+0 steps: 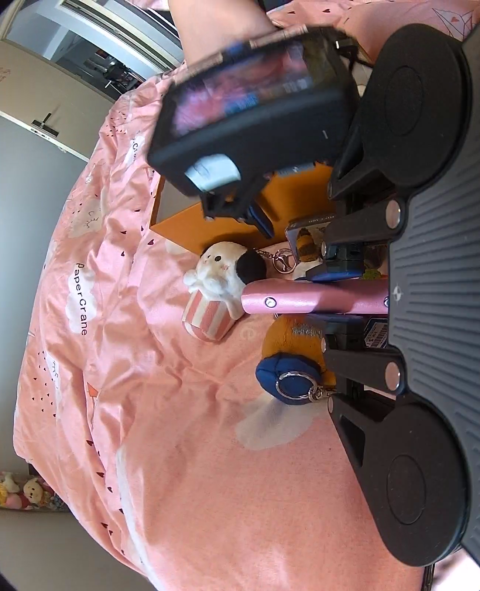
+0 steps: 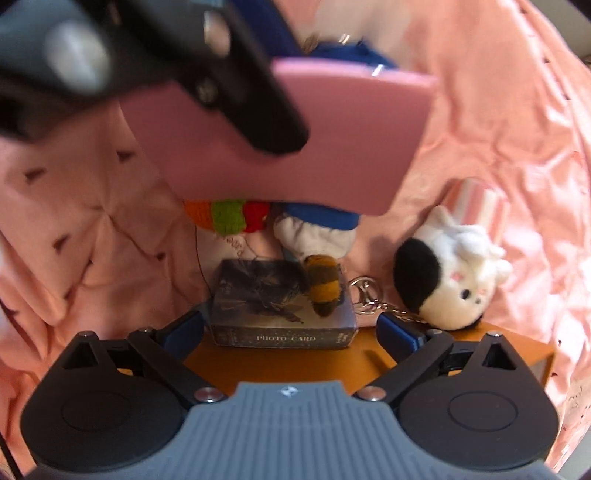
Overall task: Organize objects
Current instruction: 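Lift the pink case with the left gripper while the right grasps the PHOTO CARD box, then carry the pink case and PHOTO CARD box over the orange box with both grippers, then lower the pink case and PHOTO CARD box into the box and open both grippers, then withdraw both grippers and reach the right gripper to the orange crocheted persimmon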
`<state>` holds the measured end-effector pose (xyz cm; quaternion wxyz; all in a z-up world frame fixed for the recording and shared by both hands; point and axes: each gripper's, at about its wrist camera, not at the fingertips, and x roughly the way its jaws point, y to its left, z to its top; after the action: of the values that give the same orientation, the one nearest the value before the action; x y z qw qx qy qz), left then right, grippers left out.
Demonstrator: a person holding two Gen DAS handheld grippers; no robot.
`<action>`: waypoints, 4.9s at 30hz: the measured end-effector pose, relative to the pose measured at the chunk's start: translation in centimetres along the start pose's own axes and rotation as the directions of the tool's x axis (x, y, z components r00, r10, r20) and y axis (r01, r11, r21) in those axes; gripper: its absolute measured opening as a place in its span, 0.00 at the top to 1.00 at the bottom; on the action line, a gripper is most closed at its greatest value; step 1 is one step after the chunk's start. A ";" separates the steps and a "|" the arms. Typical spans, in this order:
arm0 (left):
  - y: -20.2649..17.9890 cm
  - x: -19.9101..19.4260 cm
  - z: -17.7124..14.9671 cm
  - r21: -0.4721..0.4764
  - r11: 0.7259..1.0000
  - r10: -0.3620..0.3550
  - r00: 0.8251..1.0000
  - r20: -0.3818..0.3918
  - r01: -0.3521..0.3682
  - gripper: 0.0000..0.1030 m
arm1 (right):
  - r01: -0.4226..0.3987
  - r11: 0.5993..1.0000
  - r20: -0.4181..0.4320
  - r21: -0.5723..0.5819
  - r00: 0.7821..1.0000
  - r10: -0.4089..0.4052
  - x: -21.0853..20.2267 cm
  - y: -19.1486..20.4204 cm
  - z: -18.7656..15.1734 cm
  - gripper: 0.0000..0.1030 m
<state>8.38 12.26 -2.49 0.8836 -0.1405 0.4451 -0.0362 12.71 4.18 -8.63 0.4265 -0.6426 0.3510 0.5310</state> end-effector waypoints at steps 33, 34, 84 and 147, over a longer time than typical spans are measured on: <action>-5.2 -3.9 -1.0 0.031 0.999 0.030 0.990 0.140 -0.035 0.81 | 0.130 0.989 0.199 0.069 0.970 -0.142 -12.2 2.0 -5.1 0.15; -5.6 -4.2 -0.9 0.036 0.999 0.023 0.989 0.148 -0.028 0.81 | 0.144 0.987 0.204 0.076 0.966 -0.157 -12.5 2.0 -6.0 0.15; -17.7 12.1 3.2 0.100 0.990 -0.073 0.974 -0.216 0.096 0.79 | 0.008 0.992 0.212 0.123 0.977 -0.034 -1.1 -0.2 -19.1 0.15; -11.3 6.7 3.3 -0.007 0.991 -0.137 0.989 -0.055 0.136 0.61 | -0.163 0.962 0.152 0.218 0.980 0.131 1.1 1.2 -17.2 0.49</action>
<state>15.72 0.85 -2.61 0.8662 -0.1709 0.4589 -0.0998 18.41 -12.08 -8.71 0.4801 -0.5234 0.4267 0.5598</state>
